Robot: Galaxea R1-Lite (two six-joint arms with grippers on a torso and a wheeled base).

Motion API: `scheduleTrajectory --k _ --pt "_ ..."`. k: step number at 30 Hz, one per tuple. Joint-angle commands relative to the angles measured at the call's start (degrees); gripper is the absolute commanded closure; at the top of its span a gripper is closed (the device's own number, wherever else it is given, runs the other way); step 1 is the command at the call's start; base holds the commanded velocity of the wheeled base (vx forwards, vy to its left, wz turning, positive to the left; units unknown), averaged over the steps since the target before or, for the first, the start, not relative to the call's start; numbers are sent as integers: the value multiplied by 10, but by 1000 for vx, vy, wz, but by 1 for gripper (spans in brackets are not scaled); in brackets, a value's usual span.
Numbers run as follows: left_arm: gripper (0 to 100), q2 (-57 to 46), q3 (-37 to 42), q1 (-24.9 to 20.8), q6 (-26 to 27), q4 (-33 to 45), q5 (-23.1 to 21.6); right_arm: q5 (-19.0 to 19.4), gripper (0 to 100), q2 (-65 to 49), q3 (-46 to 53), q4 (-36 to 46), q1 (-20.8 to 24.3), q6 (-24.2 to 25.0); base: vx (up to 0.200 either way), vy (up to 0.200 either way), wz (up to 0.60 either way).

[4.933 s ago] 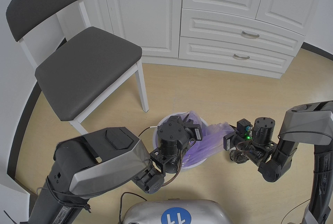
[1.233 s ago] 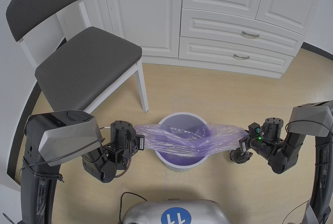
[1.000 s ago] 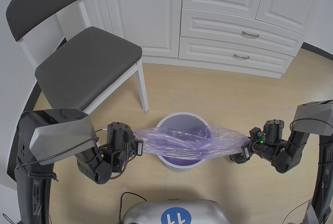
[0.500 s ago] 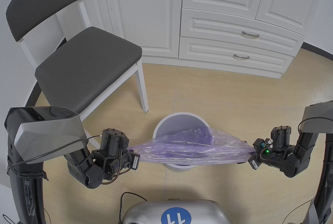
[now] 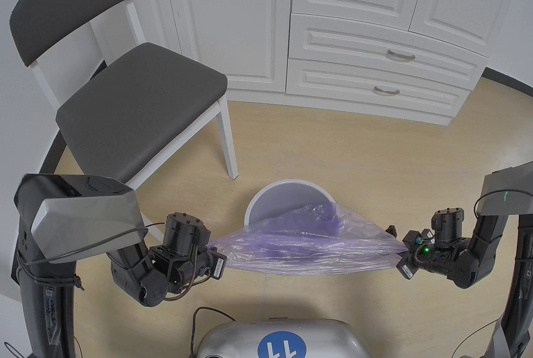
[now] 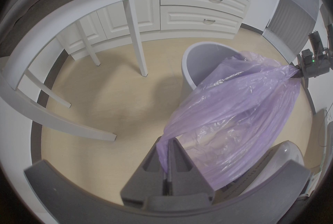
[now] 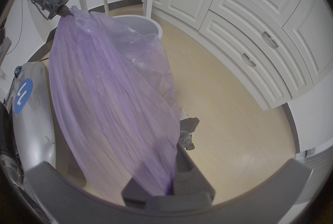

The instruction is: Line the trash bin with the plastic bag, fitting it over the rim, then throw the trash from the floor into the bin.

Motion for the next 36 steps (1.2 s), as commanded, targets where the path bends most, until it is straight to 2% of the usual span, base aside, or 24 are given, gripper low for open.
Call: scheduleTrajectory --k 1,4,6,8,11,18,28,36 --pt "100 50 -16 -8 -1 -20 3 -4 100 30 -7 1 5 0 0 0 0" --pt "100 79 -33 -12 -1 -39 15 -6 100 46 -19 1 4 0 0 0 0" --pt "100 101 -57 -15 -5 -52 45 -6 100 55 -29 -1 4 1 0 0 0" --pt "100 111 -74 -16 -13 -60 55 -7 100 59 -35 -2 4 3 0 0 0" --pt "100 125 -120 -25 -64 -74 64 -15 100 59 -52 -8 -2 11 0 0 0" --pt "100 97 -144 -33 -114 -77 73 -9 100 26 -49 -3 -32 18 0 0 0" --pt "100 49 -143 -34 -128 -77 73 -9 100 26 -62 -3 -38 21 0 0 0" --pt "100 39 -119 -28 -115 -52 73 -1 100 24 -35 0 -34 12 0 0 0"
